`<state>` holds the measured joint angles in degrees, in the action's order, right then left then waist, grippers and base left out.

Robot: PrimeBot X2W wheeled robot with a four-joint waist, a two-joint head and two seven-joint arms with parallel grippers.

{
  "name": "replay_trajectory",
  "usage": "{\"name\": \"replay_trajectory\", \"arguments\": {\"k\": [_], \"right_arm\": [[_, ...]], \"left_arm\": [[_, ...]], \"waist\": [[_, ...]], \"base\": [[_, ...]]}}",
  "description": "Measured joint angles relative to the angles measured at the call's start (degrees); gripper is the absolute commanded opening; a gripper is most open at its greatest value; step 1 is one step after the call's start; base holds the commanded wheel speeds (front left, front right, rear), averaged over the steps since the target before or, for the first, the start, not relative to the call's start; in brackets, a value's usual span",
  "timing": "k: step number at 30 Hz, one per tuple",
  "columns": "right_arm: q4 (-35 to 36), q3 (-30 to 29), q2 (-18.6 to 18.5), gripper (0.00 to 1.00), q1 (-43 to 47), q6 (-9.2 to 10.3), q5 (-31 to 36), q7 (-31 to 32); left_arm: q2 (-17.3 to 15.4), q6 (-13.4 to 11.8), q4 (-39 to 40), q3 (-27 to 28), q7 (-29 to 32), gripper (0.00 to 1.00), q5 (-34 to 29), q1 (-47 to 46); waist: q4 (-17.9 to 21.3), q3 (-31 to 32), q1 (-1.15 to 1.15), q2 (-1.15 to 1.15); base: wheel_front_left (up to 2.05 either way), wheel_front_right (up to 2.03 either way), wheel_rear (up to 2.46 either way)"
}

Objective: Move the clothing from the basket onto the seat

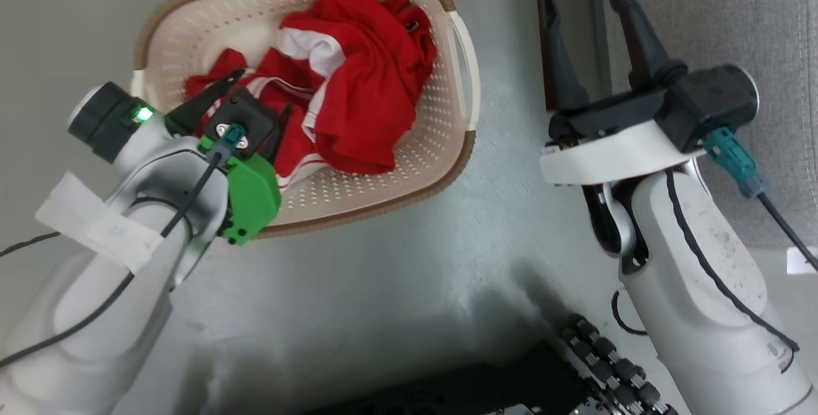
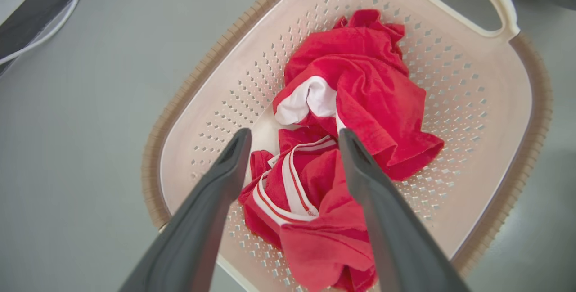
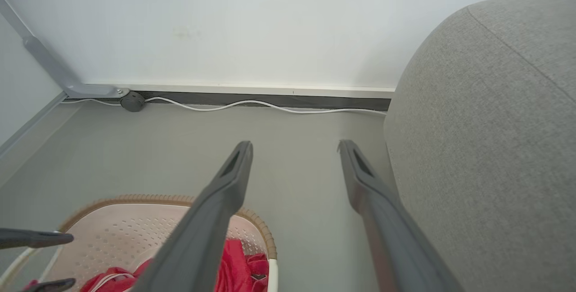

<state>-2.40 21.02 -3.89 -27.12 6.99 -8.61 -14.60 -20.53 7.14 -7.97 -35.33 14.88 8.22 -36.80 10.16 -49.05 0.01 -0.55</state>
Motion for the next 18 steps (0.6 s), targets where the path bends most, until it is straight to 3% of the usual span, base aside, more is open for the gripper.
{"name": "replay_trajectory", "arguments": {"k": [6, 18], "right_arm": [[-0.51, 0.51, 0.51, 1.00, -1.92, -0.41, -1.03, 0.00], [-1.14, 0.36, 0.70, 1.00, -2.05, -0.40, -2.52, 0.00]], "left_arm": [[-3.60, 0.00, -3.58, -2.21, 4.14, 1.00, 0.08, -0.80], [-5.75, 0.01, -6.72, -3.49, 11.36, 1.00, 2.23, -1.15]], "waist": [[3.07, -3.03, 0.00, 0.00], [7.41, -3.84, 0.00, 0.00]], "base": [[0.00, 0.00, 0.00], [0.00, 0.00, 0.00]]}}
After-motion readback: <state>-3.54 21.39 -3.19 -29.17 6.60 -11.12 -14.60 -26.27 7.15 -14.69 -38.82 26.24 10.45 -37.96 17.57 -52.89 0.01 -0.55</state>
